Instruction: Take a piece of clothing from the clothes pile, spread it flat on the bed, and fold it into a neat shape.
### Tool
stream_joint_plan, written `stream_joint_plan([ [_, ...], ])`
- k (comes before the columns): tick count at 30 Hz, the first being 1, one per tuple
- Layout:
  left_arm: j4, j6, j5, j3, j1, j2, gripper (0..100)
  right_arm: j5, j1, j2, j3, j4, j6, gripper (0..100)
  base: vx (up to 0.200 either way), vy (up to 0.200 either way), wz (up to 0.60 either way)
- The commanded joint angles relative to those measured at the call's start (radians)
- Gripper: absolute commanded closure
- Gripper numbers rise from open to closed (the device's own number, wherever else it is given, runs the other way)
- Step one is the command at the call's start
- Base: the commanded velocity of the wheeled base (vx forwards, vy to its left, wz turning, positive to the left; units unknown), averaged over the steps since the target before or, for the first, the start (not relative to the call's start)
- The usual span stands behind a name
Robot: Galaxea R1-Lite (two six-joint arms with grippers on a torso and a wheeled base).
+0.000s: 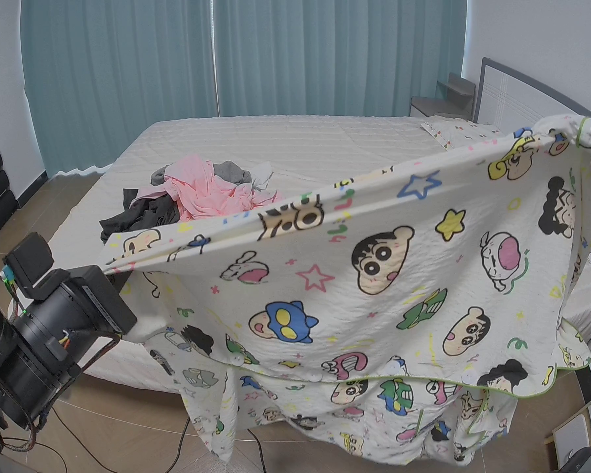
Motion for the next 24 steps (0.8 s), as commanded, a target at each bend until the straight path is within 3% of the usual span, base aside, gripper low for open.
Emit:
stream_joint_plan([
  [1,-0.007,-0.004,0.001,0.001,0.04,0.113,100,0.001,-0.041,0.1,0.033,-0.005,-0.002,100,0.0,0.0,0.0],
  [5,-0.008,-0.008,-0.002,-0.022,0.074,0.196,100,0.001,-0.081,0.168,0.045,-0.011,-0.011,100,0.0,0.0,0.0],
  [10,-0.008,-0.018,-0.011,-0.155,0.144,0.405,100,0.002,-0.13,0.298,0.04,-0.045,-0.013,100,0.2,0.0,0.0],
  [18,-0.008,-0.067,-0.048,-0.335,0.172,0.606,100,-0.002,-0.173,0.476,0.042,-0.259,-0.011,100,0.2,0.0,0.0],
  [24,0.001,-0.06,-0.091,-0.488,0.2,0.776,100,-0.004,-0.178,0.605,0.014,-0.321,-0.01,100,0.2,0.0,0.0],
])
